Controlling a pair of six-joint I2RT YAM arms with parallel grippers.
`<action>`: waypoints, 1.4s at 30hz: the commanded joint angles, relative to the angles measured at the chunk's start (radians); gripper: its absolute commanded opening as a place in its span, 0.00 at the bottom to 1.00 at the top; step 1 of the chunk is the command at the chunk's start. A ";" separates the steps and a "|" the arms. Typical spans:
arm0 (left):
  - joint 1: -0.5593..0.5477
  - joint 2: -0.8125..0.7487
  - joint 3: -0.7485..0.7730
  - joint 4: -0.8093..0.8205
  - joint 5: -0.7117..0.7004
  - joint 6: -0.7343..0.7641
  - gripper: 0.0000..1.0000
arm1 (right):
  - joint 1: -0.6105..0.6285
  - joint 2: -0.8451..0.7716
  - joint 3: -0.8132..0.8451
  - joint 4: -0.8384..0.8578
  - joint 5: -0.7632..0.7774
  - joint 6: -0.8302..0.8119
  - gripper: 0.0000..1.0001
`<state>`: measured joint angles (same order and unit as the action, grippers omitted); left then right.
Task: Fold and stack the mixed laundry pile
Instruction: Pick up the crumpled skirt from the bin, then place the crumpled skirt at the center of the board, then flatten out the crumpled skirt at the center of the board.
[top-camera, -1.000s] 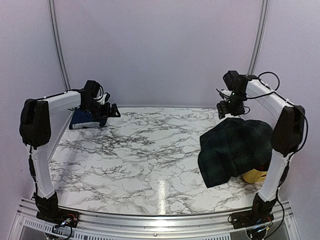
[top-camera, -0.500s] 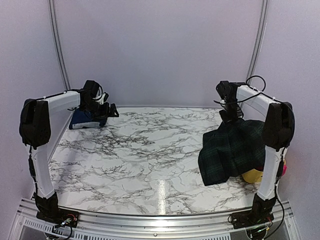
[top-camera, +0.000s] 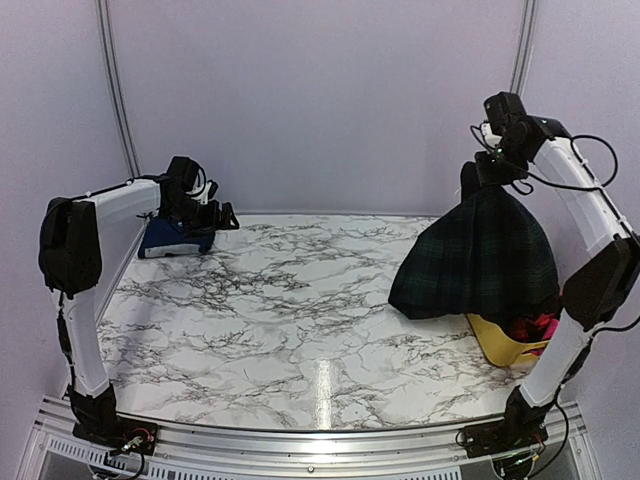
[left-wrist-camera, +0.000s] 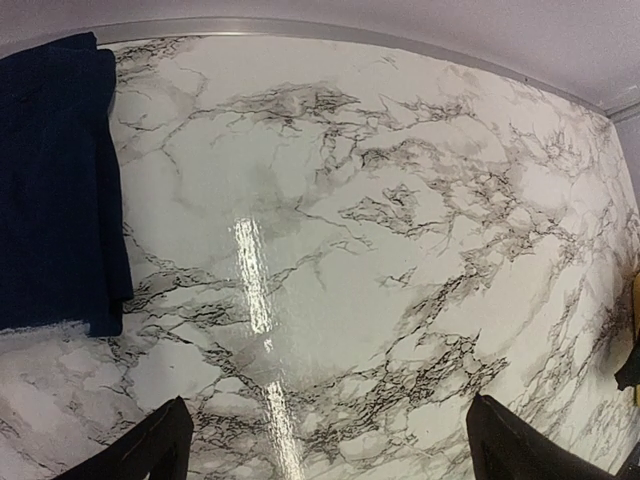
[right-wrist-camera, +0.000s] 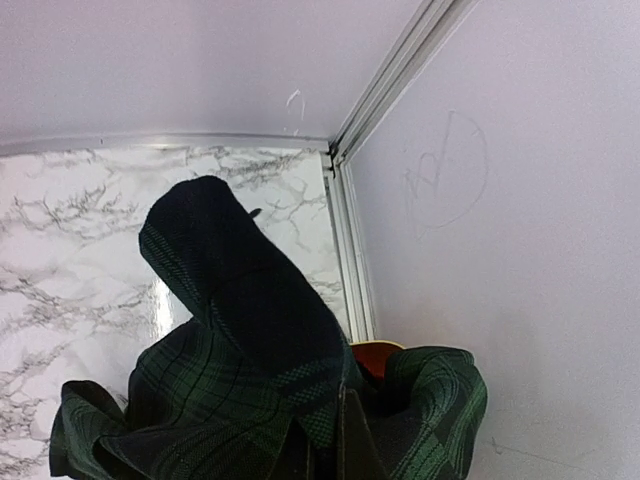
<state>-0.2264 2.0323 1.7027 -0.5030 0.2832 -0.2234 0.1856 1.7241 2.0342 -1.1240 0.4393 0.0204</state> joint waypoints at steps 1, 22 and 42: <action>0.004 -0.014 0.024 -0.016 0.000 0.001 0.99 | -0.044 -0.039 0.030 0.055 -0.105 0.001 0.00; 0.041 -0.111 -0.001 -0.017 -0.017 -0.056 0.99 | 0.215 0.005 0.312 0.838 -1.068 0.405 0.00; -0.022 -0.322 -0.414 0.057 -0.067 0.018 0.96 | 0.304 -0.036 -0.575 0.571 -0.804 0.171 0.74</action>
<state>-0.2829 1.7195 1.2984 -0.4889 0.2398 -0.1688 0.4393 1.5490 1.3033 -0.6018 -0.3191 0.2249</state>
